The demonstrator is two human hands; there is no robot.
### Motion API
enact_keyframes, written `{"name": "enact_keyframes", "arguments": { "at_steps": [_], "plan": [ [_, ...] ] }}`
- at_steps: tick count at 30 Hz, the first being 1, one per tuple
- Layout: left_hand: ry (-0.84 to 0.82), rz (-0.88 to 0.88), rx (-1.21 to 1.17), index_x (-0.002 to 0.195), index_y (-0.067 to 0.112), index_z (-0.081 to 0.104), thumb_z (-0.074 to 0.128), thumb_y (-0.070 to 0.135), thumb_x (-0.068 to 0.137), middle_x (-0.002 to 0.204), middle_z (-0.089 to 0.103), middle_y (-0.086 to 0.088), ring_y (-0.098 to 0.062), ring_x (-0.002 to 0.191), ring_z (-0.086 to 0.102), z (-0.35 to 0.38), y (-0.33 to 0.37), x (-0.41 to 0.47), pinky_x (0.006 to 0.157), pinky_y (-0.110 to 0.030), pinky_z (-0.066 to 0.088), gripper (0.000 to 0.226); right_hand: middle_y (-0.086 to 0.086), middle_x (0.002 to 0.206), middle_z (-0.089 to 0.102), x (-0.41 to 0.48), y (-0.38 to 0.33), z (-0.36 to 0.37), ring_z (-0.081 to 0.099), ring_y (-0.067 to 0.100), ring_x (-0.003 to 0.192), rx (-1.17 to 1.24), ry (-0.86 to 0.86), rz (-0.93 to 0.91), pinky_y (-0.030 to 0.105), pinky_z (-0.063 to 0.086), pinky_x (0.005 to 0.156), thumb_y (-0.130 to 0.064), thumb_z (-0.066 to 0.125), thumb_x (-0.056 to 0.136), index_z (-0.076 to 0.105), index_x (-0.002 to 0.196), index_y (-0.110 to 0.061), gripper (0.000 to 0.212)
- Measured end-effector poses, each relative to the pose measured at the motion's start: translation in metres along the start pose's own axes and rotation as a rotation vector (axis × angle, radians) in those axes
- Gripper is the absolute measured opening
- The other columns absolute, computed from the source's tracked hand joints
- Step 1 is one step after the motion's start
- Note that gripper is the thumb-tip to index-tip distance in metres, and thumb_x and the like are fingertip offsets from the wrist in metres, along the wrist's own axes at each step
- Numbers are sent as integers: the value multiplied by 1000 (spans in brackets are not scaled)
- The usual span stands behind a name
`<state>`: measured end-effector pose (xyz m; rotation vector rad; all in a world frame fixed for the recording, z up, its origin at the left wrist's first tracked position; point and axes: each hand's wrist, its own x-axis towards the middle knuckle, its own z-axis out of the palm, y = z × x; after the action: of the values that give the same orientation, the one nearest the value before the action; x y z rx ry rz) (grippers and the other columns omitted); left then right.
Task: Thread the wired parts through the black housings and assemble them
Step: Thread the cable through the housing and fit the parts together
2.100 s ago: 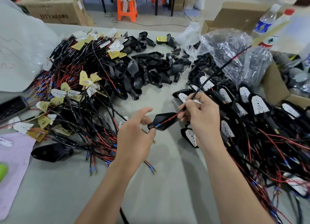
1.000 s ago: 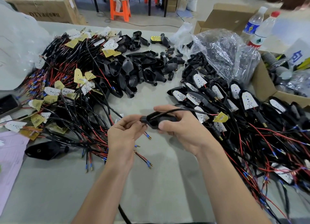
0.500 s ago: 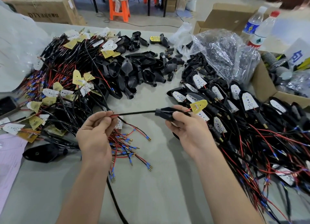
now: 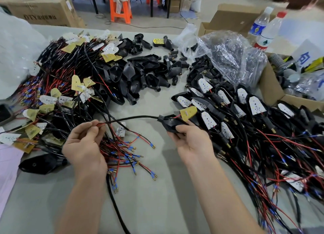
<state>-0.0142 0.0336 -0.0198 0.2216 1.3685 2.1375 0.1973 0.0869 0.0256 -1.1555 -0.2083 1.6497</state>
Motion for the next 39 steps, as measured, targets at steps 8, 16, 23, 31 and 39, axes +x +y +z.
{"name": "enact_keyframes", "arguments": {
  "at_steps": [8, 16, 23, 31, 39],
  "plan": [
    [40, 183, 413, 81, 26, 76, 69, -2, 91, 86, 77, 3, -18, 90, 76, -7, 6, 13, 81, -29, 61, 30, 12, 110, 74, -6, -17, -6, 77, 24, 91, -371, -142, -283, 35, 63, 71, 18, 50, 87, 68, 113, -19, 49],
    [-344, 770, 1310, 118, 20, 76, 81, 17, 81, 131, 69, 2, -23, 131, 51, 22, 3, -21, 110, -41, 42, 38, 12, 104, 77, 2, -25, -13, 76, 28, 95, -440, -169, -363, 33, 61, 70, 20, 49, 89, 64, 120, -18, 51],
    [-910, 442, 1028, 122, 47, 67, 74, 26, 86, 97, 57, 52, 4, 106, 55, 63, -15, -45, 91, -4, 34, 42, 5, 97, 78, 3, -18, -25, 75, 28, 92, -630, -226, -419, 41, 59, 79, 20, 49, 85, 66, 116, -17, 51],
    [-1015, 270, 1005, 107, 54, 73, 72, 22, 87, 94, 72, 33, 8, 89, 65, 63, -21, -38, 70, -10, 47, 37, 9, 83, 74, 5, -37, -37, 65, 15, 72, -540, -317, -549, 25, 55, 68, 7, 64, 88, 77, 95, -15, 27],
    [-1044, 225, 888, 102, 44, 78, 72, 22, 91, 87, 74, 28, 12, 78, 64, 63, -10, -32, 71, -2, 40, 25, 6, 113, 77, 7, -46, -53, 73, 17, 106, -581, -402, -384, 29, 61, 82, 21, 59, 84, 77, 62, -15, 47]
  ]
}}
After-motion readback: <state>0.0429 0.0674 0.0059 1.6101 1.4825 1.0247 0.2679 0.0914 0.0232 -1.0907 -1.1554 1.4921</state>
